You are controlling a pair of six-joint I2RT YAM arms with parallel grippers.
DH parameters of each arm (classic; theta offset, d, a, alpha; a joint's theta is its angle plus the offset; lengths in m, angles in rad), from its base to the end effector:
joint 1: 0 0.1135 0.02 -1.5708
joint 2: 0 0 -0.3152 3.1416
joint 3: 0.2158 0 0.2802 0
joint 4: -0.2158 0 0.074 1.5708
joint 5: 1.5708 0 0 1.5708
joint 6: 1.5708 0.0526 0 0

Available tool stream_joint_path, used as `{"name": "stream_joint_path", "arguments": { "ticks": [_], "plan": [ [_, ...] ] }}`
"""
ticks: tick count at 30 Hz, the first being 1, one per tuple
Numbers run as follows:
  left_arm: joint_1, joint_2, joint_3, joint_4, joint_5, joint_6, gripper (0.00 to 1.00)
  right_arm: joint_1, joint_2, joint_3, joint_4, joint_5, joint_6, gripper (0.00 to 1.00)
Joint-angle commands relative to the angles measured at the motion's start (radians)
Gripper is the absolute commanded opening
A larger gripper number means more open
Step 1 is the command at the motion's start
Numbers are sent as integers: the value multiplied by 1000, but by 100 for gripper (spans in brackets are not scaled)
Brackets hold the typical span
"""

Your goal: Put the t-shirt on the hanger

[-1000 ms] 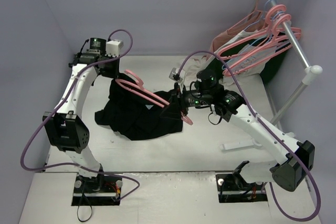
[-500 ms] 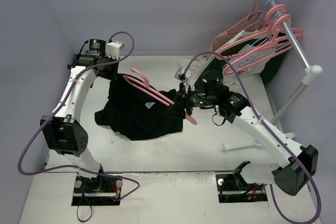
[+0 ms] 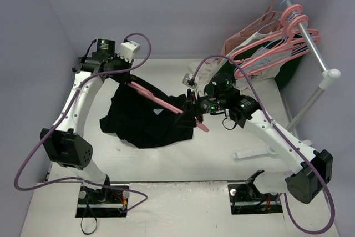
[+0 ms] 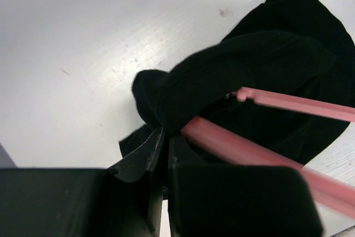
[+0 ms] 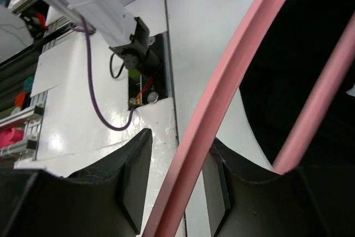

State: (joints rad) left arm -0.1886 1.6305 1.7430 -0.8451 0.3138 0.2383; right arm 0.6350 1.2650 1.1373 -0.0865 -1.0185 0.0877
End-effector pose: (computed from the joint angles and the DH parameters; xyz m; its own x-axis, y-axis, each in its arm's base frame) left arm 0.3862 -0.0902 0.4355 -0.5431 0.3322 -0.7712 0.5474 0.8365 -0.0251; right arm 0.2178 0.2161 0.4171 -0.2564 -0.1318 -0.9575 -0.9622 -0.0597 0.2659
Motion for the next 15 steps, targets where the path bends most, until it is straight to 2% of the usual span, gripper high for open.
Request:
{"name": "stream_joint_path", "arguments": {
  "ticks": [1,9,15],
  "plan": [
    [-2,-80,103,33,29,77,0,3,16,64,76,-166,-32,0],
    [-2,-122,90,32,130,115,0,3,11,53,76,-195,-51,0],
    [-2,-144,156,32,217,43,0,-37,8,98,104,-115,-77,0]
  ]
}}
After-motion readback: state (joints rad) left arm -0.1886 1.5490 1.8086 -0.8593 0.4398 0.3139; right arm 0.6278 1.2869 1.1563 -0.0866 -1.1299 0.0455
